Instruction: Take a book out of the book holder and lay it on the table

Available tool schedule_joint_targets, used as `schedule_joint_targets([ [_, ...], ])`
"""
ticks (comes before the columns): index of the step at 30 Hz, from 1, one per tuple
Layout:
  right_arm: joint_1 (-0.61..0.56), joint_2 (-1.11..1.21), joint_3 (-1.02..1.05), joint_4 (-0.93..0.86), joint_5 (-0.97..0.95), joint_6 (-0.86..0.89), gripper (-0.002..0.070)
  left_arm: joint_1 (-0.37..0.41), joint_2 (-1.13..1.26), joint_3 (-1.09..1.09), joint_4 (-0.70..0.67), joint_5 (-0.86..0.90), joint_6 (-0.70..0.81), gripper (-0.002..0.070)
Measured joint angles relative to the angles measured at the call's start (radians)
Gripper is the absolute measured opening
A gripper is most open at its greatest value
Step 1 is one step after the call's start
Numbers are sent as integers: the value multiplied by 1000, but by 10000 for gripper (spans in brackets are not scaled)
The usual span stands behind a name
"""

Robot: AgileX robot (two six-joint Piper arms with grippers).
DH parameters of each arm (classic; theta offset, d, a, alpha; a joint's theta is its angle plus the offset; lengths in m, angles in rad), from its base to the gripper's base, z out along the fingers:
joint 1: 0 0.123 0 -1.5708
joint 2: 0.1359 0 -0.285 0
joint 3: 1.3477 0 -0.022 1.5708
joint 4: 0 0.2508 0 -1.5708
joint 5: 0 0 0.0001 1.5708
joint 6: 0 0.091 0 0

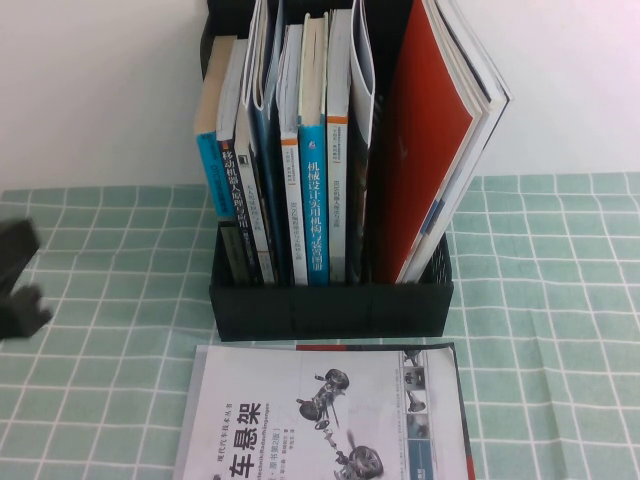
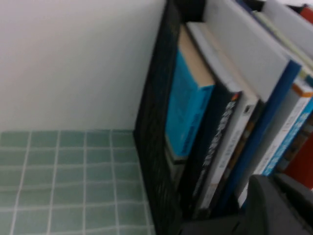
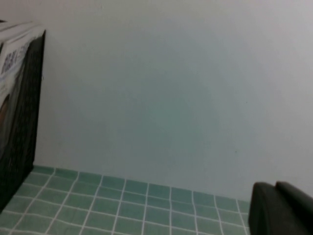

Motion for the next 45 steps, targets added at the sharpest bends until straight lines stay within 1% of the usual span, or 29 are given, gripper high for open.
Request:
schedule_joint_targets([
  [2,0,65,-26,-3,0,-21,-2,-57,72,-64,-29,-22,72,-3],
  [5,0,155,-75,-4,-13,-29,-2,-155,173,-144,-43,-100,116,-3],
  [11,0,356,-172,-7,-49,-32,-2,-374,417,-303,-56,-214,132,-3],
  [14,2,447,-196,-10,-63,11,-1,-478,545,-379,-63,-287,132,-3],
  [17,32,520,-198,-39,-124,76,-2,-547,662,-473,-67,-311,135,-3],
  [19,68,562,-200,-94,-191,128,-1,-575,743,-548,-67,-313,143,-3],
  [22,128,634,-200,-218,-307,238,-1,-597,848,-645,-81,-294,147,-3],
  [26,163,746,-204,-337,-440,328,-2,-600,969,-778,-110,-232,112,-3],
  [30,165,866,-208,-371,-538,371,-2,-601,1072,-913,-114,-195,67,-3],
  [34,165,976,-208,-385,-608,418,-2,-601,1160,-1059,-111,-88,27,-3],
  [37,167,1032,-208,-414,-679,432,-2,-601,1208,-1134,-69,-17,10,-3],
  [40,167,1071,-208,-463,-776,439,-2,-601,1225,-1155,-13,12,-17,-3],
  [45,167,1114,-209,-508,-864,458,-2,-601,1227,-1157,132,67,-121,-3],
])
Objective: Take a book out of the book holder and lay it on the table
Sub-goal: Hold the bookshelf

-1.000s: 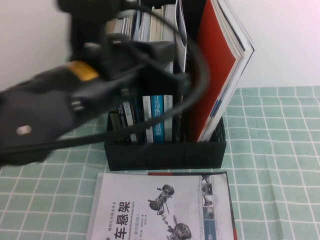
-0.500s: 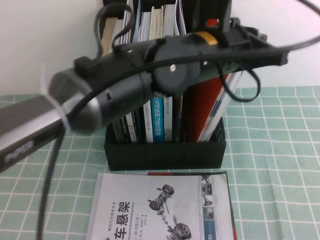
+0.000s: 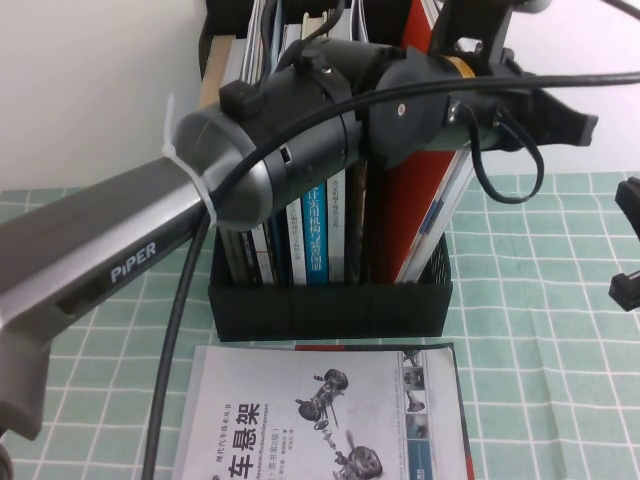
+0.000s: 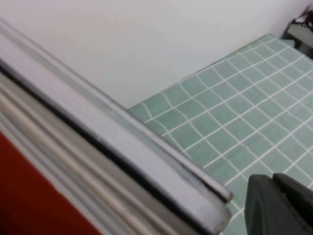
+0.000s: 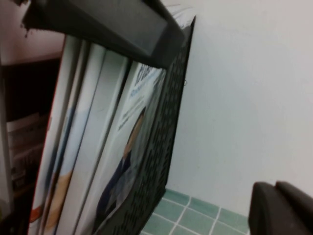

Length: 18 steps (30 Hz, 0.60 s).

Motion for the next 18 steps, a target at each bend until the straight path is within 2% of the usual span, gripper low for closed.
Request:
schedule_joint_targets([
  [4,0,23,-2,-33,-26,4,-2,0,0,0,81,27,-72,-3],
  [12,0,34,-52,-141,-40,39,6,-8,-16,0,122,36,-130,-3],
  [15,0,34,-86,-170,-40,60,42,8,-20,0,128,51,-171,-3],
  [18,0,34,-126,-202,-42,90,113,22,-25,0,144,73,-210,-3],
])
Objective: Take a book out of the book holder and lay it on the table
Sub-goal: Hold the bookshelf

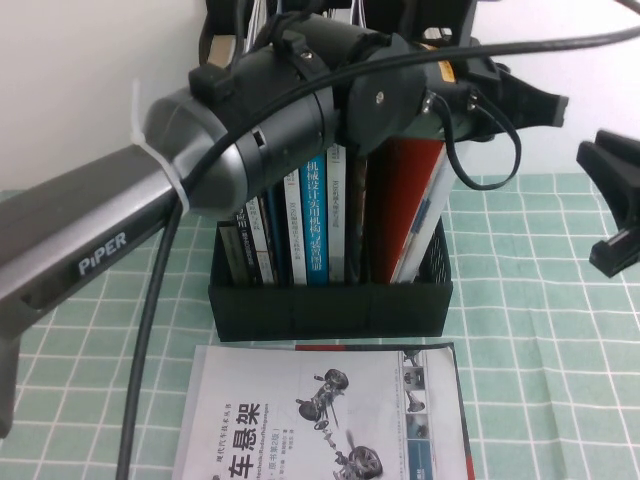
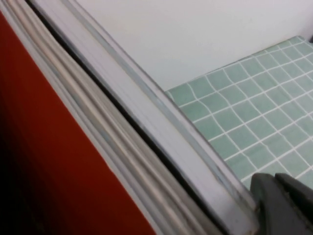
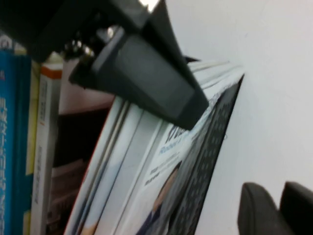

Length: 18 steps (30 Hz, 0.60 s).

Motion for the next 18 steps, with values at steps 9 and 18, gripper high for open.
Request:
schedule_joint_targets([
  [9,41,52,-116,-102,-14,160,282,8,-13,0,81,47,-74,-3],
  [18,80,98,-122,-131,-14,194,291,9,-80,-2,161,49,-95,-3],
])
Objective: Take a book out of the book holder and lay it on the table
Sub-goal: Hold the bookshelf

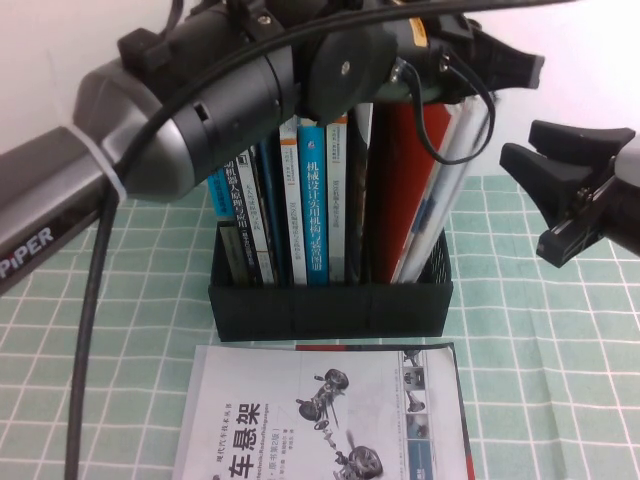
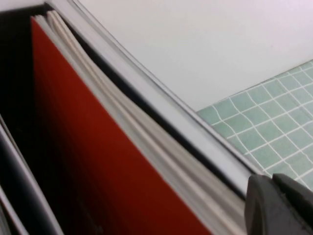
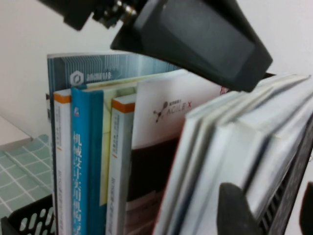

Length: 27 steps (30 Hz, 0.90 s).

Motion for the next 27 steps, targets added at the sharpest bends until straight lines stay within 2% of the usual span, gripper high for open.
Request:
schedule_joint_targets([
  [7,10,29,0,19,1,0,291,0,-2,0,33,33,-29,-3],
  [17,10,33,0,41,62,-14,291,-33,0,0,-23,-78,-36,-3],
  [27,10,33,0,167,138,-62,291,-36,68,-7,7,-81,-36,-3],
])
